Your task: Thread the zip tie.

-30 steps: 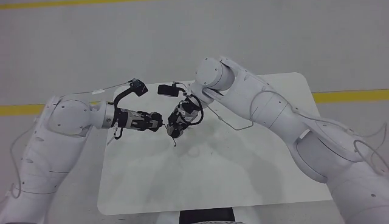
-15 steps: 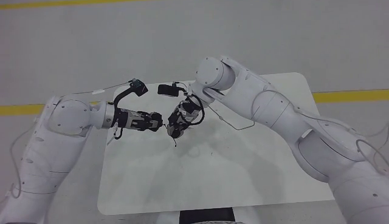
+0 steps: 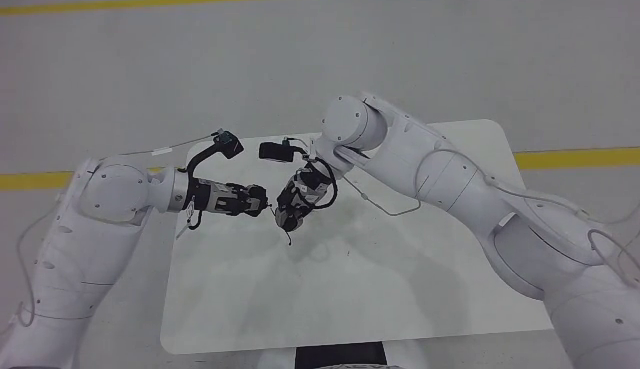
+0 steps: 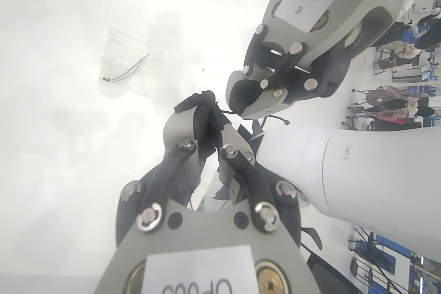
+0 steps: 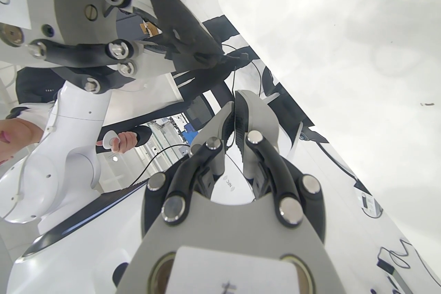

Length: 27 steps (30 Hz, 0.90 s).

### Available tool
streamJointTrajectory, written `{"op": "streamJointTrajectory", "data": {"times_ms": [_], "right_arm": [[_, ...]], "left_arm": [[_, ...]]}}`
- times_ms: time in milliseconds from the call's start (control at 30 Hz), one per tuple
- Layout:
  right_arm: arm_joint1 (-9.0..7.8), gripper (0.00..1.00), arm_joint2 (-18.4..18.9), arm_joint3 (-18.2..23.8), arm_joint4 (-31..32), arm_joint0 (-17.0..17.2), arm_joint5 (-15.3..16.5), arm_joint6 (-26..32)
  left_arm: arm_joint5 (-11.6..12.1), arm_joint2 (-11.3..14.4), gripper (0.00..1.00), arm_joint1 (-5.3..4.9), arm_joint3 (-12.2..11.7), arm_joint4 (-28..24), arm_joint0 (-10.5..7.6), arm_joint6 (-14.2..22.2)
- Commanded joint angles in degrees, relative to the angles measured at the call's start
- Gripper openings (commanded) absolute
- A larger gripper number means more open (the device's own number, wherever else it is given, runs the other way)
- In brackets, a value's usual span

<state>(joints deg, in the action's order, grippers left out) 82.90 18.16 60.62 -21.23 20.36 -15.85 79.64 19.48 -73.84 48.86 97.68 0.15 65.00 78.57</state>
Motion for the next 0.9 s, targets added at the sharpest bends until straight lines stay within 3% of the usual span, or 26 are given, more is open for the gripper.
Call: {"op": "streamJointTrajectory", "data": {"times_ms": [0,867], "right_arm": [[-0.03,0.00,-0.08,-0.05,-0.18,-0.07,0.05,0.00],[1.19,0.00,-1.00,-3.13,-0.80,-0.70,1.30,0.00]], "left_arm": [[0.00,0.00,0.00,0.00,0.00,0.00,0.00,0.00],[0.00,0.00,0.00,0.00,0.00,0.00,0.00,0.00]]}}
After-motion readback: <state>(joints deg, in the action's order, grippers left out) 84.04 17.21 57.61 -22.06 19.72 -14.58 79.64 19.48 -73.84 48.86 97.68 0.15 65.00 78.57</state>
